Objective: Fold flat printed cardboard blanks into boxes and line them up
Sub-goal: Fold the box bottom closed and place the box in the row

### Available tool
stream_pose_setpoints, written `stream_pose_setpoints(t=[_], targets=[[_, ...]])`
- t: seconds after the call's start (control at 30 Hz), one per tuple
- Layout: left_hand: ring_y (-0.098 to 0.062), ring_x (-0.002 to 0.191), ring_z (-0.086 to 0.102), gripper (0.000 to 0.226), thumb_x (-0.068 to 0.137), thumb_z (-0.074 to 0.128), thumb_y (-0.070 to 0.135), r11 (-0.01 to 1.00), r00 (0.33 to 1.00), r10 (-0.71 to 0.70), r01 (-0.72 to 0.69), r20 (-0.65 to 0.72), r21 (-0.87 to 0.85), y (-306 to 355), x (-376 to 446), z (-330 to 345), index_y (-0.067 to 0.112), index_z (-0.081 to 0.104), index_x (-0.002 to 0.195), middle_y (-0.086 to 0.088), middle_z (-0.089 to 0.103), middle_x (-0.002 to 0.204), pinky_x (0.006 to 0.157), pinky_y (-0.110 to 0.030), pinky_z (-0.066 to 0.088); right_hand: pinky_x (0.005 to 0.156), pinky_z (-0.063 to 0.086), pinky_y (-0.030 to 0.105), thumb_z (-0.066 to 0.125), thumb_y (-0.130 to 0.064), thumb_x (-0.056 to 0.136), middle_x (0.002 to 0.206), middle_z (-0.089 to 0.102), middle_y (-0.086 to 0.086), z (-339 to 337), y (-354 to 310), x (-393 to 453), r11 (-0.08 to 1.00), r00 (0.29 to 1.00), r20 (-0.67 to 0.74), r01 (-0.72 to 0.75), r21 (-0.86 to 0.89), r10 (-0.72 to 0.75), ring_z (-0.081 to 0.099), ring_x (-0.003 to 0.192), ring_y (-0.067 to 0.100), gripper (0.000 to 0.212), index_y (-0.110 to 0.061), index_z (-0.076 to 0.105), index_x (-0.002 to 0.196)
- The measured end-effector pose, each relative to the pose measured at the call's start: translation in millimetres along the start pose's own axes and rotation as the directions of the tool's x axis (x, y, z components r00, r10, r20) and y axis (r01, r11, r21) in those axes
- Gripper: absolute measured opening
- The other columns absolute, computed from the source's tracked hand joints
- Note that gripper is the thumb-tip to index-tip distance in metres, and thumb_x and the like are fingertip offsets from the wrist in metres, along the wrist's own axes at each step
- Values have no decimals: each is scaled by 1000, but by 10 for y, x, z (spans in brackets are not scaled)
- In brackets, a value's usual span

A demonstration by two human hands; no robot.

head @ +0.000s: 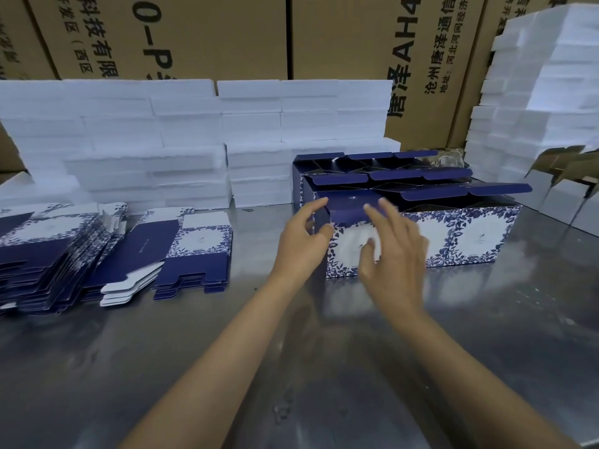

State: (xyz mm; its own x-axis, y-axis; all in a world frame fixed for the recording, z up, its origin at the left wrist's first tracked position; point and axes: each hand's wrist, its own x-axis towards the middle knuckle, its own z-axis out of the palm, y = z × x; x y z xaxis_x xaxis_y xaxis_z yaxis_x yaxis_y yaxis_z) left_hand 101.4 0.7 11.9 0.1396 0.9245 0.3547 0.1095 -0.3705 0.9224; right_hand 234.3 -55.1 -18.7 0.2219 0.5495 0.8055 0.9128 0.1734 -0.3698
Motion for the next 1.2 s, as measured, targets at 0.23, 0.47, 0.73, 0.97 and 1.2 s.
stream_pose_setpoints(t=[0.23,0.47,0.73,0.97,1.2], targets=[[-15,111,57,41,88,46,-7,988,953,-40,83,-299,131,-434,-482,-457,20,66,112,5,65,116,87,-15,43,77,46,35,57,-12,87,106,69,8,403,-889,-651,926,782,620,-182,330,-67,60,101,27,26,-12,63,112],[-33,116,49,33,86,56,4,855,809,30,284,-587,435,-682,-403,-1481,14,64,116,-11,60,120,101,-44,39,104,42,33,69,-39,93,122,64,9,1091,-1241,-454,925,718,689,-319,206,95,55,120,27,48,-13,65,133],[-32,128,39,64,82,74,42,636,914,-90,358,-395,683,-995,-316,-1985,15,50,135,-12,53,131,107,-39,34,96,39,37,61,-59,90,121,57,4,1673,-1506,-288,975,726,676,-215,52,124,45,121,26,43,-19,66,106],[-25,125,42,38,91,68,21,770,890,-1,291,-455,567,-914,-302,-2027,15,58,127,-7,58,124,102,-31,35,91,40,24,67,-36,91,124,56,-6,1697,-1657,-267,816,805,556,-455,357,206,47,120,13,39,-21,58,125],[-25,121,51,28,97,61,17,828,847,159,166,-508,536,-767,-331,-2004,5,65,122,-8,63,120,105,-36,41,71,62,27,68,-14,97,110,68,10,1629,-1808,199,-175,376,912,-899,402,166,69,89,23,23,-6,60,117]])
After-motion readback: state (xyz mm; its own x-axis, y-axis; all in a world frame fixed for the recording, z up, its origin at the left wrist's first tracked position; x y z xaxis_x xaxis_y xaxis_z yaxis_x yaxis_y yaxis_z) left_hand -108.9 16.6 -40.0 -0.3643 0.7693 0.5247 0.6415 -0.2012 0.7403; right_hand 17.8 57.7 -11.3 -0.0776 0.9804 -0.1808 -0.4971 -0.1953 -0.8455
